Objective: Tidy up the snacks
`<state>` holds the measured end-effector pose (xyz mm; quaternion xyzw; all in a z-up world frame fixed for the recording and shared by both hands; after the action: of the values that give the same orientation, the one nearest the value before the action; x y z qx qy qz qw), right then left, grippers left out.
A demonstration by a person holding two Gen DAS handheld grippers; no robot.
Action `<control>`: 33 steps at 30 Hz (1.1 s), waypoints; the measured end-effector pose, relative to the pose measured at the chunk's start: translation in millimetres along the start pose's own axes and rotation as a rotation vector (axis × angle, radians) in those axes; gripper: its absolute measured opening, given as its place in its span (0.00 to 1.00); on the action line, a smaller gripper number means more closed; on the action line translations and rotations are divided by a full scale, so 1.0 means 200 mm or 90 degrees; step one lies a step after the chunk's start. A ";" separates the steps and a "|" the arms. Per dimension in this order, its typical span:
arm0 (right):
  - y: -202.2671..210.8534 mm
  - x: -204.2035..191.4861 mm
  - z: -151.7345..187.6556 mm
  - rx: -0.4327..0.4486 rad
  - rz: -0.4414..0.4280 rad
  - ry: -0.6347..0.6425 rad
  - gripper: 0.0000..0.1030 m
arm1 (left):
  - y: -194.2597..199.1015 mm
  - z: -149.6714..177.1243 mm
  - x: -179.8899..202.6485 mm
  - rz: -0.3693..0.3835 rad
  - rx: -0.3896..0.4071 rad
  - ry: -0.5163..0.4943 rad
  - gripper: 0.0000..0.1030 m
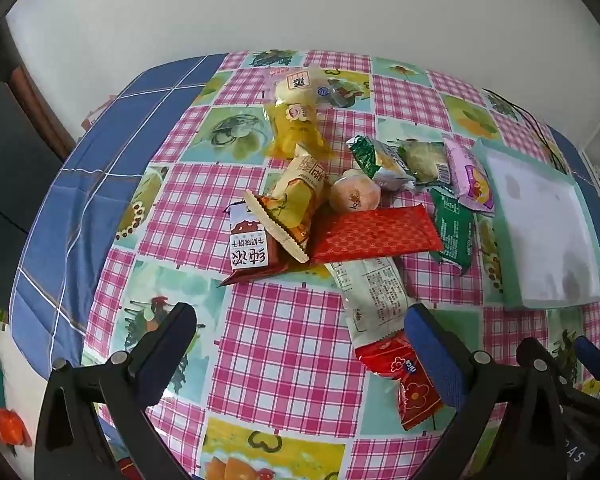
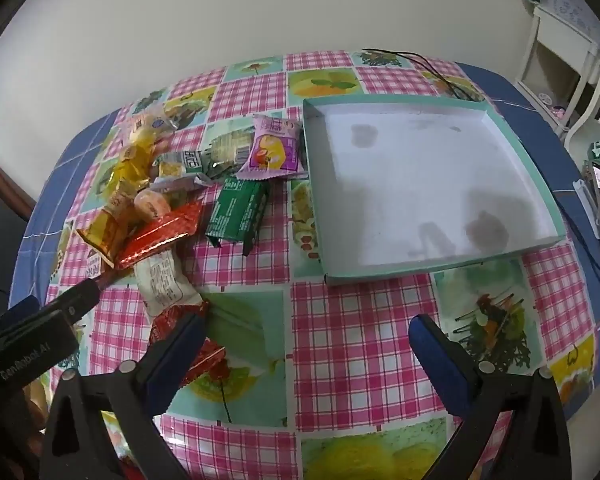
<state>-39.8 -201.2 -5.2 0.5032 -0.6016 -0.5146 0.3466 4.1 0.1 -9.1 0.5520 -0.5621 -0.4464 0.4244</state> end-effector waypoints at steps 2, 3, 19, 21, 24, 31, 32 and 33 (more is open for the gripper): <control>0.00 0.00 0.00 -0.003 0.001 0.001 1.00 | 0.00 0.00 -0.01 0.000 -0.001 0.000 1.00; 0.00 0.00 0.00 -0.004 0.001 0.001 1.00 | 0.00 0.00 -0.01 0.000 0.000 -0.001 1.00; 0.00 -0.04 0.00 -0.006 0.007 0.012 1.00 | -0.02 -0.01 0.01 -0.012 0.011 -0.003 1.00; 0.00 -0.04 0.00 -0.007 0.008 0.012 1.00 | -0.02 0.00 0.01 -0.014 0.016 -0.003 1.00; 0.00 -0.04 0.00 -0.022 0.003 0.011 1.00 | -0.01 -0.01 0.01 -0.011 0.014 -0.002 1.00; 0.00 -0.04 0.00 -0.011 0.010 0.014 1.00 | -0.01 0.00 0.01 -0.011 0.017 -0.004 1.00; 0.00 -0.04 0.00 -0.005 0.012 0.014 1.00 | 0.00 0.00 0.01 -0.012 0.016 -0.004 1.00; 0.00 -0.04 0.00 -0.003 0.013 0.015 1.00 | 0.00 0.00 0.01 -0.011 0.019 -0.003 1.00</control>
<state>-38.1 -193.0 -3.8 0.5019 -0.6014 -0.5065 0.3603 4.9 -1.3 -9.6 0.5619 -0.5650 -0.4430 0.4107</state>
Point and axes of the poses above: each gripper's, at about its wrist camera, not at the fingertips, and y roughly against the way its jaws point, x to its right, z to its underside, the point moved 1 cm from there along -y, roughly the way its jaws point, and after that the axes turned 11 degrees about -x, right-handed, at the moved point
